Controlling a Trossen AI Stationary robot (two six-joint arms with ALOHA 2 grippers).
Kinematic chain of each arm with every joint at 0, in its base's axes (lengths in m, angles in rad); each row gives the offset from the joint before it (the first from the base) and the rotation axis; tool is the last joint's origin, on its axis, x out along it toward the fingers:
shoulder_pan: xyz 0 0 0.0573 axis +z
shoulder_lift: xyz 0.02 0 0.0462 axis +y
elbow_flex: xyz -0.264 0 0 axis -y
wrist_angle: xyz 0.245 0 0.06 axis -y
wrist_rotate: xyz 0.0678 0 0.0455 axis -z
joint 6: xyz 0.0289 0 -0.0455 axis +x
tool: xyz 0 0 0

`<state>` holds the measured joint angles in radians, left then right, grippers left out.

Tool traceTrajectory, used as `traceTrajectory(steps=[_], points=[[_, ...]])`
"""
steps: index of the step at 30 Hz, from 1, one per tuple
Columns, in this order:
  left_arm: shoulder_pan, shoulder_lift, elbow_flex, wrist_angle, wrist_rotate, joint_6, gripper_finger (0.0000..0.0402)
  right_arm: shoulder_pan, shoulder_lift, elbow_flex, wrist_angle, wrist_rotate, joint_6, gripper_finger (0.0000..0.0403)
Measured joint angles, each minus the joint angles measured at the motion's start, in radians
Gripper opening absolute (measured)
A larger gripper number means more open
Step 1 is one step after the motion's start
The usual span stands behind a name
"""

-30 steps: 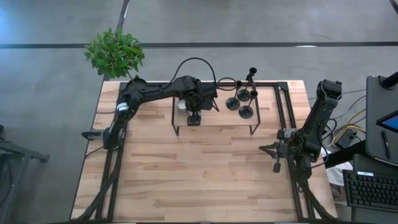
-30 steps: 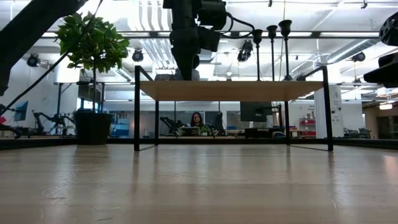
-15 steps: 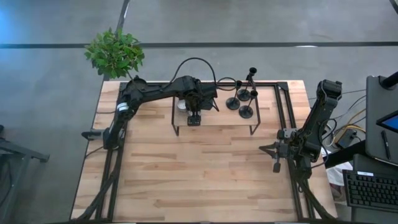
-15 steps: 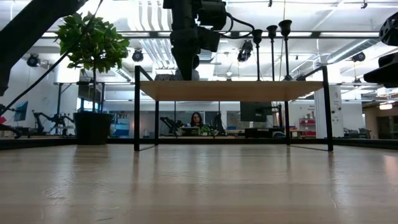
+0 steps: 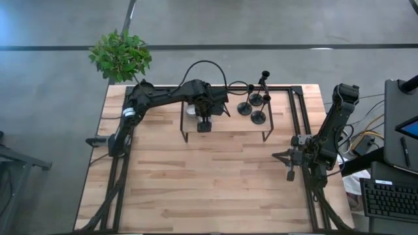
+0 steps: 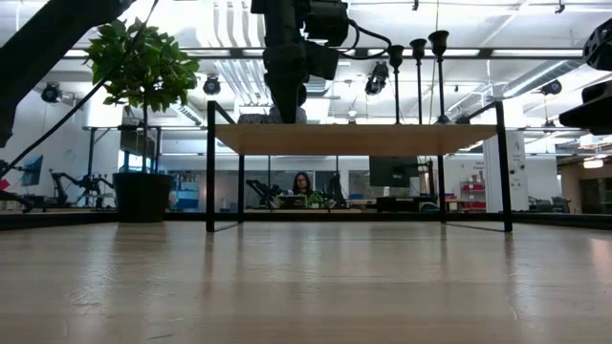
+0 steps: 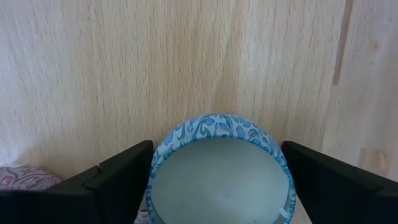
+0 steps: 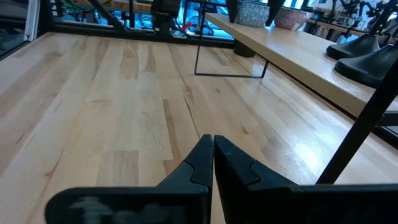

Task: Pick & Place candle stick holders
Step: Put the blue scented candle on the shelf, then return to Home Position

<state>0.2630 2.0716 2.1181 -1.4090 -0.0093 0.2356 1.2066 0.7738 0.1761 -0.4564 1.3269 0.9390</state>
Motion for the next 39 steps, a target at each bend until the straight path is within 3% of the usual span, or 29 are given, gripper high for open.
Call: traceTrajectory(steps=[8, 39], points=[[0.0, 0.0, 0.0, 0.0, 0.02, 0.007, 0.0397, 0.0, 0.0, 0.0, 0.0, 0.0, 0.0, 0.0008], [0.0, -0.013, 0.053, -0.03, -0.006, 0.02, 0.0399, 0.0, 0.0, 0.0, 0.0, 0.0, 0.0, 0.0008]])
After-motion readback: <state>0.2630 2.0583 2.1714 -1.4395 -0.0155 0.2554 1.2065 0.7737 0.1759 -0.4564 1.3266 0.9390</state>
